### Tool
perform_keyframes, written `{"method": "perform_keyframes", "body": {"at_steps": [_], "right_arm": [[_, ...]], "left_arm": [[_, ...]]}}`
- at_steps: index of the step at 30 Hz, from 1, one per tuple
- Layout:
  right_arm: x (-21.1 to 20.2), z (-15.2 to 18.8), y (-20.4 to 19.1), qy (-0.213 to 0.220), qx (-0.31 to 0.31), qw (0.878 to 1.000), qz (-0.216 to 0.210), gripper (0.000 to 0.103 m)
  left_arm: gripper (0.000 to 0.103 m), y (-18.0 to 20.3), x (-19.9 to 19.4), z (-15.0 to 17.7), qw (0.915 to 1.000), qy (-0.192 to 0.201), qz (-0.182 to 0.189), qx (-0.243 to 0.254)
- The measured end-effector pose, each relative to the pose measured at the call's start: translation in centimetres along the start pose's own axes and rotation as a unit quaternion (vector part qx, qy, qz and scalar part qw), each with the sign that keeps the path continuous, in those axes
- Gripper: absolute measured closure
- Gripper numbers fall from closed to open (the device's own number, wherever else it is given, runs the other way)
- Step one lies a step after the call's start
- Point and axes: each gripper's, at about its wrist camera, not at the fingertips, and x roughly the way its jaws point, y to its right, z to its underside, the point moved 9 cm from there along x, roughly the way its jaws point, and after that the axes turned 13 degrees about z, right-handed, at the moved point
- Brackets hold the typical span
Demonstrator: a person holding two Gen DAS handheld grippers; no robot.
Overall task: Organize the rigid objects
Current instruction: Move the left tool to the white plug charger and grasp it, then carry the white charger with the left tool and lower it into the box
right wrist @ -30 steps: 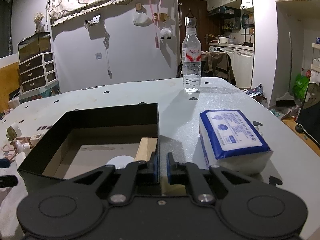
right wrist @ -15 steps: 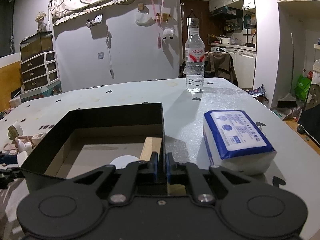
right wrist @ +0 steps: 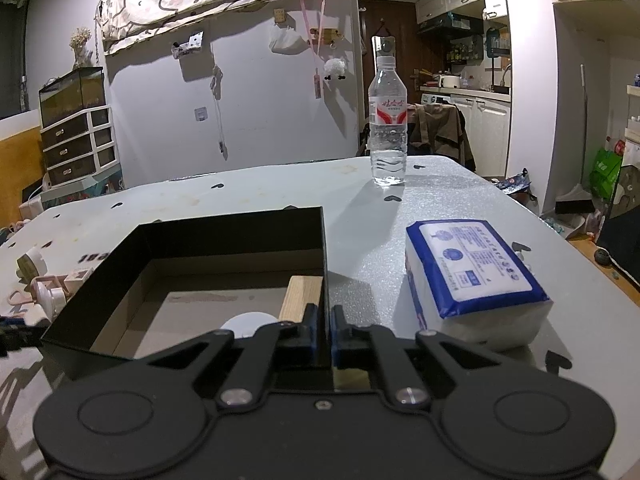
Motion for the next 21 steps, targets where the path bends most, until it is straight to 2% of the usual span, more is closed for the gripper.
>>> {"method": "perform_keyframes", "body": {"at_steps": [6, 11, 16, 21], "right_arm": [[0.0, 0.0, 0.3, 0.002, 0.004, 1.0, 0.0, 0.1], [0.1, 0.0, 0.3, 0.004, 0.001, 1.0, 0.0, 0.1], [0.1, -0.1, 0.4, 0.007, -0.001, 1.0, -0.001, 0.1], [0.0, 0.1, 0.5, 0.01, 0.004, 1.0, -0.003, 0.1]], "left_arm": [[0.05, 2.5, -0.9, -2.8, 0.9992, 0.012, 0.034, -0.019], [0.05, 5.5, 0.4, -5.3, 0.9968, 0.013, 0.069, -0.038], [0.05, 8.8, 4.4, -7.0, 0.9932, -0.015, 0.098, -0.062], [0.05, 10.7, 9.5, -7.8, 0.993, -0.043, 0.084, -0.071]]}}
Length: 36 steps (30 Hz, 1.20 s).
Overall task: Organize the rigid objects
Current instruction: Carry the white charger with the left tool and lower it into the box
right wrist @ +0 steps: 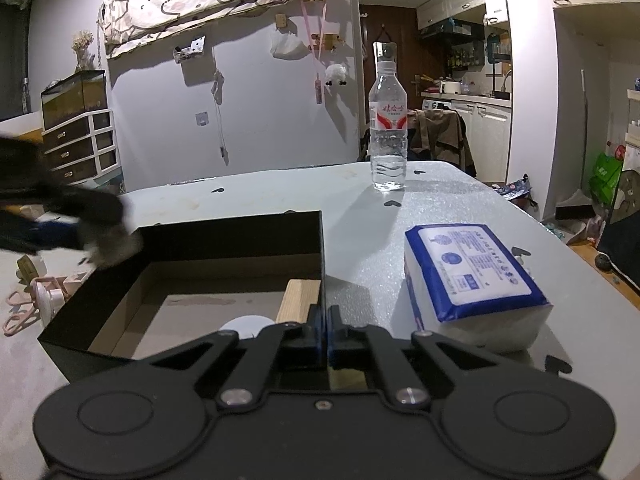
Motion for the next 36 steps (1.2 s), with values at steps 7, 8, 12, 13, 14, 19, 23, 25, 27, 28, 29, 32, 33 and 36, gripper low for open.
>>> {"method": "perform_keyframes", "body": {"at_steps": [7, 8, 12, 13, 14, 19, 23, 25, 27, 28, 29, 32, 33, 36], "right_arm": [[0.0, 0.1, 0.0, 0.004, -0.003, 1.0, -0.001, 0.1], [0.0, 0.1, 0.0, 0.005, -0.003, 1.0, -0.001, 0.1], [0.0, 0.1, 0.0, 0.007, -0.004, 1.0, -0.004, 0.1], [0.0, 0.1, 0.0, 0.007, -0.004, 1.0, -0.004, 0.1], [0.0, 0.1, 0.0, 0.007, -0.004, 1.0, -0.005, 0.1], [0.0, 0.1, 0.0, 0.008, -0.001, 1.0, -0.009, 0.099], [0.0, 0.1, 0.0, 0.007, -0.002, 1.0, -0.011, 0.099], [0.0, 0.1, 0.1, 0.008, -0.002, 1.0, -0.011, 0.099], [0.0, 0.1, 0.1, 0.007, -0.002, 1.0, -0.011, 0.099], [0.0, 0.1, 0.1, 0.007, -0.001, 1.0, -0.011, 0.099], [0.0, 0.1, 0.1, 0.007, -0.002, 1.0, -0.011, 0.099], [0.1, 0.1, 0.0, 0.007, -0.002, 1.0, -0.011, 0.099], [0.1, 0.1, 0.1, 0.007, -0.002, 1.0, -0.012, 0.099], [0.1, 0.1, 0.1, 0.007, -0.002, 1.0, -0.011, 0.099]], "left_arm": [[0.05, -0.4, 6.2, 0.1, 0.9983, -0.034, -0.039, -0.025], [0.05, -0.6, 6.9, 0.1, 0.9979, -0.036, -0.046, -0.029], [0.05, -1.2, 8.8, 0.1, 0.9957, -0.035, -0.07, -0.049], [0.05, -1.3, 9.1, 0.1, 0.9954, -0.035, -0.073, -0.051], [0.05, -1.4, 9.5, 0.1, 0.9951, -0.036, -0.076, -0.052], [0.05, -1.7, 10.6, 0.1, 0.9928, -0.017, -0.103, -0.059], [0.05, -1.7, 11.5, 0.1, 0.9924, -0.018, -0.099, -0.071], [0.05, -1.9, 12.0, 0.1, 0.9913, -0.016, -0.096, -0.088], [0.05, -2.0, 12.2, 0.1, 0.9907, -0.014, -0.097, -0.095], [0.05, -2.1, 12.3, 0.1, 0.9904, -0.011, -0.096, -0.099], [0.049, -2.1, 12.3, 0.1, 0.9899, -0.009, -0.097, -0.104], [0.043, -2.2, 12.3, 0.1, 0.9895, -0.011, -0.088, -0.114], [0.042, -2.2, 12.2, 0.1, 0.9896, -0.011, -0.083, -0.117], [0.038, -1.8, 11.8, -0.1, 0.9907, -0.01, -0.072, -0.115]]}}
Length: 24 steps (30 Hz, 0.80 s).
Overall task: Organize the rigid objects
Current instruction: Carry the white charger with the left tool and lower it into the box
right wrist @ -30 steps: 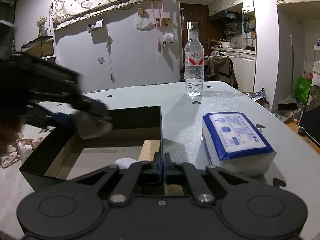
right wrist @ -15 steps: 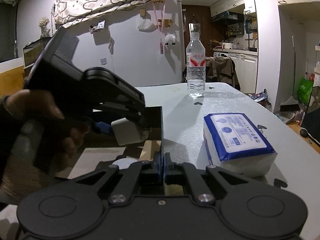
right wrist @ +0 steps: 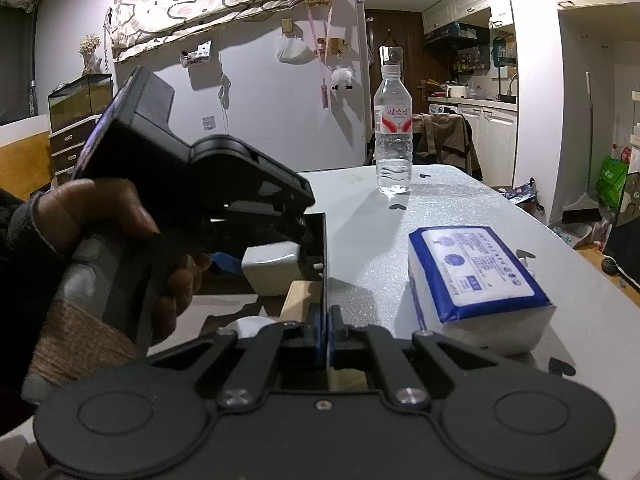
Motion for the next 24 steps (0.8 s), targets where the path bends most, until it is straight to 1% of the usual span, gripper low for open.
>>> {"method": "perform_keyframes", "body": {"at_steps": [3, 5, 7, 10, 13, 15, 16, 17, 22, 24], "right_arm": [[0.1, 0.0, 0.0, -0.001, -0.001, 1.0, 0.001, 0.099], [0.0, 0.0, -0.1, -0.001, -0.002, 1.0, 0.002, 0.099], [0.0, 0.0, -0.1, -0.001, -0.003, 1.0, 0.003, 0.099], [0.0, 0.0, -0.1, -0.002, -0.003, 1.0, 0.003, 0.099], [0.0, 0.0, -0.1, -0.002, -0.003, 1.0, 0.004, 0.099], [0.0, 0.0, -0.1, -0.002, -0.004, 1.0, 0.005, 0.099], [0.0, 0.0, -0.1, -0.002, -0.004, 1.0, 0.006, 0.099], [0.0, 0.0, -0.1, -0.002, -0.004, 1.0, 0.006, 0.099], [-0.1, 0.0, 0.0, -0.002, -0.005, 1.0, 0.005, 0.099], [-0.2, -0.1, 0.0, -0.002, -0.006, 1.0, 0.004, 0.099]], "left_arm": [[0.036, 0.4, -0.5, -0.1, 0.9999, 0.002, 0.009, 0.007], [0.031, 0.7, -0.8, -0.1, 0.9998, 0.003, 0.013, 0.014], [0.028, 0.9, -1.0, 0.0, 0.9996, 0.004, 0.015, 0.023], [0.028, 1.1, -1.4, 0.1, 0.9994, -0.001, 0.018, 0.03], [0.029, 1.1, -1.8, 0.3, 0.999, -0.01, 0.022, 0.038], [0.038, 1.0, -1.9, 0.4, 0.9987, -0.014, 0.02, 0.045], [0.045, 1.0, -1.9, 0.6, 0.9984, -0.02, 0.019, 0.05], [0.049, 1.0, -2.0, 0.8, 0.9981, -0.028, 0.017, 0.052], [0.052, 1.0, -2.6, 1.3, 0.9971, -0.038, 0.012, 0.064], [0.055, 0.8, -2.9, 1.4, 0.9967, -0.043, 0.01, 0.068]]}}
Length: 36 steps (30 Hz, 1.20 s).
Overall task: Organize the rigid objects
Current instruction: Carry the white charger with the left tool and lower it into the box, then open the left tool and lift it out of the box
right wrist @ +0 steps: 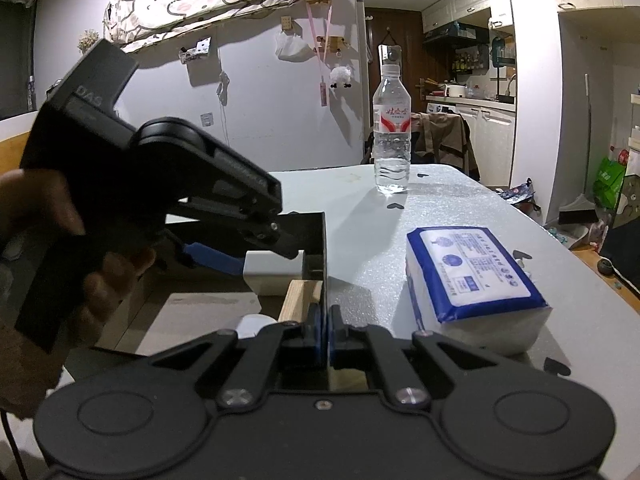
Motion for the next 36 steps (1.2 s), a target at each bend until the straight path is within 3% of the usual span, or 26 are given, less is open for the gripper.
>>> {"method": "perform_keyframes", "body": {"at_steps": [5, 7, 11, 15, 24, 27, 36], "right_arm": [[0.0, 0.0, 0.0, 0.001, 0.0, 1.0, 0.001, 0.099], [0.0, 0.0, 0.0, 0.001, -0.001, 1.0, 0.002, 0.099], [-0.1, 0.0, -0.1, 0.001, -0.003, 1.0, 0.004, 0.099], [-0.1, 0.0, -0.1, 0.001, -0.005, 1.0, 0.004, 0.099], [-0.1, 0.0, -0.1, 0.001, -0.004, 1.0, 0.003, 0.099], [-0.1, 0.0, -0.1, 0.001, -0.004, 1.0, 0.004, 0.099], [0.0, 0.1, 0.3, -0.001, 0.007, 1.0, 0.003, 0.1]], "left_arm": [[0.076, -0.3, -0.4, 0.8, 0.9993, -0.034, 0.004, -0.015], [0.079, -0.2, -0.1, 1.0, 0.999, -0.039, 0.012, -0.016], [0.08, 0.1, 0.8, 0.8, 0.9988, -0.031, 0.028, -0.025], [0.08, 0.5, 1.4, 0.0, 0.9997, -0.012, 0.019, 0.002], [0.08, 0.2, 1.4, -0.6, 0.9996, -0.008, 0.024, -0.007], [0.072, 0.4, 0.9, -0.4, 0.9997, -0.014, 0.02, 0.005], [0.023, 2.3, -2.5, 0.3, 0.997, 0.013, 0.016, 0.074]]}}
